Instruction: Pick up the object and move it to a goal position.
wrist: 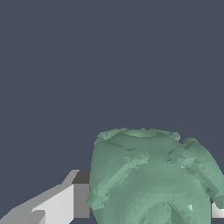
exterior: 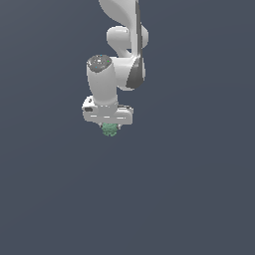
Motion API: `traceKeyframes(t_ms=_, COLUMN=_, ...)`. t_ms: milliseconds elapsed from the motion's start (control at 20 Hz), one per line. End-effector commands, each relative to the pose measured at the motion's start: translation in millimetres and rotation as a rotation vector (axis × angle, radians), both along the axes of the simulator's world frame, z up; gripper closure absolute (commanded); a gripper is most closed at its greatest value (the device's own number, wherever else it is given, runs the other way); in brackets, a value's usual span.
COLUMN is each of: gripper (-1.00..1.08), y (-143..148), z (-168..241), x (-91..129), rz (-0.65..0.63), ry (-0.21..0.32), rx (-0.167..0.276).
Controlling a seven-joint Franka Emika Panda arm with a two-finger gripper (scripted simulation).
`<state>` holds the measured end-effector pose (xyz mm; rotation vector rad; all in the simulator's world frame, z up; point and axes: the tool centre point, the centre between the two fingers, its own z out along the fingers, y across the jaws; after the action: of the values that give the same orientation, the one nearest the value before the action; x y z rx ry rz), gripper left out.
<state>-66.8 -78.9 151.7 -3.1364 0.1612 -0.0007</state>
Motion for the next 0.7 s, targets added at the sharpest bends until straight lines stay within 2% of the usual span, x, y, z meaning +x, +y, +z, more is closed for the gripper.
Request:
traceKeyframes(t_ms=0, gripper=1.08, y=-15.4, z=25.2, x=3.4, rz=0.000, ry=0.000, rx=0.000)
traceKeyframes(t_ms=650, gripper=1.08, y=-92.1, z=148.3, x=25.6, rz=0.000, ry=0.000, rx=0.000)
